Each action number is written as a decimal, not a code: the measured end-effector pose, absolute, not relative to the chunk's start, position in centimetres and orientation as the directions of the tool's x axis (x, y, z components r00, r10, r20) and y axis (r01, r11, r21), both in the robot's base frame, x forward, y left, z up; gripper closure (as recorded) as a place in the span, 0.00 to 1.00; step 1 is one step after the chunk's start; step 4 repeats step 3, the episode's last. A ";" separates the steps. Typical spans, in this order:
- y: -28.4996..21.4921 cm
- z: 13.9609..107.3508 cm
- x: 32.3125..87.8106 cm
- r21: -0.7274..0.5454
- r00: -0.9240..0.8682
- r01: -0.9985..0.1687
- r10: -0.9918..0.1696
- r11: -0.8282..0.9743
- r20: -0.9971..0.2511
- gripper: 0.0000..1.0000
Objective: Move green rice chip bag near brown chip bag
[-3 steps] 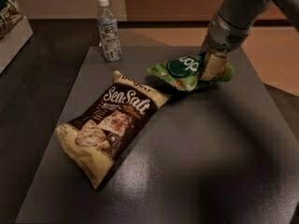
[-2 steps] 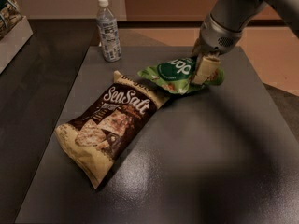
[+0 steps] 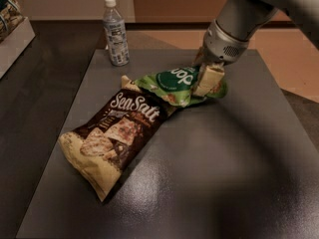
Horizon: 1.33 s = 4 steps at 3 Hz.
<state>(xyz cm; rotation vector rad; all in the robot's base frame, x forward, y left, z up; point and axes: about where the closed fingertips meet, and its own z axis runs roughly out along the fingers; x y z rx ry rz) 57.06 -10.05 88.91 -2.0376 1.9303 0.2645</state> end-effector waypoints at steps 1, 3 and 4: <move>-9.0 88.8 55.8 -0.104 0.098 -0.993 -0.920 -0.063 -0.381 0.13; -8.9 88.7 55.9 -0.104 0.098 -0.993 -0.919 -0.063 -0.381 0.00; -8.9 88.7 55.9 -0.104 0.098 -0.993 -0.919 -0.063 -0.381 0.00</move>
Offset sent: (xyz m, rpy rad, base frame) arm -0.0106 0.0089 -0.0006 0.0284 0.0014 0.0260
